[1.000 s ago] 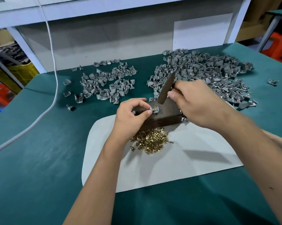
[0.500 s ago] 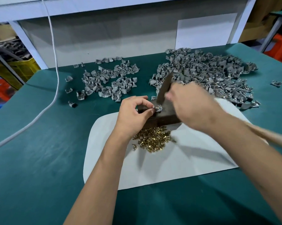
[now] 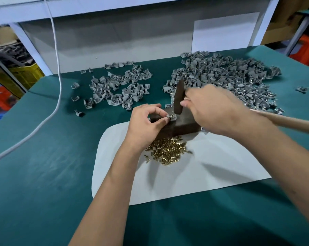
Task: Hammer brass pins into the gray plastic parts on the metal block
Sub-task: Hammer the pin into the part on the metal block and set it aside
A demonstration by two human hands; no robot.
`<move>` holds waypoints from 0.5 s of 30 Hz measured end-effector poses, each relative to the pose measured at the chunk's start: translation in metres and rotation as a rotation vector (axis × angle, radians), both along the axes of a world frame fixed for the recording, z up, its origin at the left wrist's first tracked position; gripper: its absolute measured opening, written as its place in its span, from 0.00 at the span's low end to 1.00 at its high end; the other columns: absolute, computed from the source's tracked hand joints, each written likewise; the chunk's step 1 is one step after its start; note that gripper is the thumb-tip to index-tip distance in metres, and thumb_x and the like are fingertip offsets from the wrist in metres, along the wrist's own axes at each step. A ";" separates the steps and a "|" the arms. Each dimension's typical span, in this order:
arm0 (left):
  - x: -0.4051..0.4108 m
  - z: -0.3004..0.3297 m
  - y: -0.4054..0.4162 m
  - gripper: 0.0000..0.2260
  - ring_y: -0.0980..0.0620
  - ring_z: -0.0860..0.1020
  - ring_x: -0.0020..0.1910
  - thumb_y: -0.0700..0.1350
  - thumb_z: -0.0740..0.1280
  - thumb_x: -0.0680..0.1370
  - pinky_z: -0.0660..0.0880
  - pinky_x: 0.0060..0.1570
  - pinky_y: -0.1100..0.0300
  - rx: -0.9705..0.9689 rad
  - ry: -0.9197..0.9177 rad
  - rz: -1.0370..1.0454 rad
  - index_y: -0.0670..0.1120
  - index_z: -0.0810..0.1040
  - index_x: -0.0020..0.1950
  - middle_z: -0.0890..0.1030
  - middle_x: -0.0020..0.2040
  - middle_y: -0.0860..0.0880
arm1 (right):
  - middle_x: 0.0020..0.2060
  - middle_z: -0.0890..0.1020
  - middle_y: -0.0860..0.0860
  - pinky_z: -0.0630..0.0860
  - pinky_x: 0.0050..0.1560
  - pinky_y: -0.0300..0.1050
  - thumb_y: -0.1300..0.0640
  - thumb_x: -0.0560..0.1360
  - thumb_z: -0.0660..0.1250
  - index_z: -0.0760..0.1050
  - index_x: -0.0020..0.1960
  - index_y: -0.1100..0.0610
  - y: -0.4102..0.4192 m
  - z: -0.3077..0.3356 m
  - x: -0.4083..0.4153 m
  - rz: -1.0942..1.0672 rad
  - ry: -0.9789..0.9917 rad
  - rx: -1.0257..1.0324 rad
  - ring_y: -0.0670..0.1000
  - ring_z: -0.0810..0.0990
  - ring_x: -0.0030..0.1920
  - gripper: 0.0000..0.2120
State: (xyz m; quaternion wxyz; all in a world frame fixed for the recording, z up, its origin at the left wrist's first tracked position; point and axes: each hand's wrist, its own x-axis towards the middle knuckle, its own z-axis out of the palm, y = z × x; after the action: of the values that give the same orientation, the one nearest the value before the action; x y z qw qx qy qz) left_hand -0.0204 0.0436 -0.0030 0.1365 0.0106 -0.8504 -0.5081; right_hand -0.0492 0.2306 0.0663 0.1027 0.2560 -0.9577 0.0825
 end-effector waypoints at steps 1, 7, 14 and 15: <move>0.000 0.000 -0.001 0.06 0.55 0.79 0.63 0.37 0.77 0.74 0.72 0.62 0.65 -0.005 0.006 0.000 0.48 0.86 0.43 0.82 0.60 0.44 | 0.34 0.71 0.50 0.70 0.37 0.51 0.47 0.85 0.56 0.69 0.49 0.51 0.000 0.000 0.001 0.000 0.067 -0.085 0.59 0.72 0.35 0.10; 0.001 0.000 0.001 0.06 0.53 0.78 0.65 0.36 0.76 0.74 0.74 0.67 0.55 -0.007 0.005 0.013 0.47 0.86 0.43 0.83 0.58 0.44 | 0.37 0.72 0.52 0.71 0.40 0.52 0.49 0.86 0.55 0.68 0.50 0.52 -0.010 -0.011 0.010 -0.034 -0.119 0.014 0.59 0.71 0.37 0.10; 0.000 0.000 0.000 0.04 0.54 0.79 0.63 0.37 0.77 0.74 0.74 0.61 0.62 -0.015 0.020 0.014 0.46 0.86 0.43 0.82 0.58 0.43 | 0.36 0.72 0.53 0.72 0.38 0.52 0.49 0.86 0.56 0.67 0.51 0.54 -0.015 -0.008 0.014 -0.032 -0.035 -0.089 0.61 0.75 0.37 0.09; 0.000 0.001 0.001 0.05 0.53 0.79 0.63 0.36 0.76 0.74 0.75 0.61 0.62 -0.004 0.014 0.016 0.46 0.86 0.43 0.82 0.59 0.43 | 0.36 0.72 0.53 0.71 0.40 0.52 0.49 0.86 0.56 0.66 0.51 0.53 -0.016 -0.012 0.014 -0.044 -0.112 -0.035 0.61 0.74 0.38 0.09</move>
State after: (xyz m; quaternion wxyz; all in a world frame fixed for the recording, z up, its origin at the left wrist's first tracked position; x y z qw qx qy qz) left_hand -0.0203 0.0442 -0.0023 0.1466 0.0132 -0.8503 -0.5054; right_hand -0.0348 0.2143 0.0540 0.0553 0.2282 -0.9656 0.1113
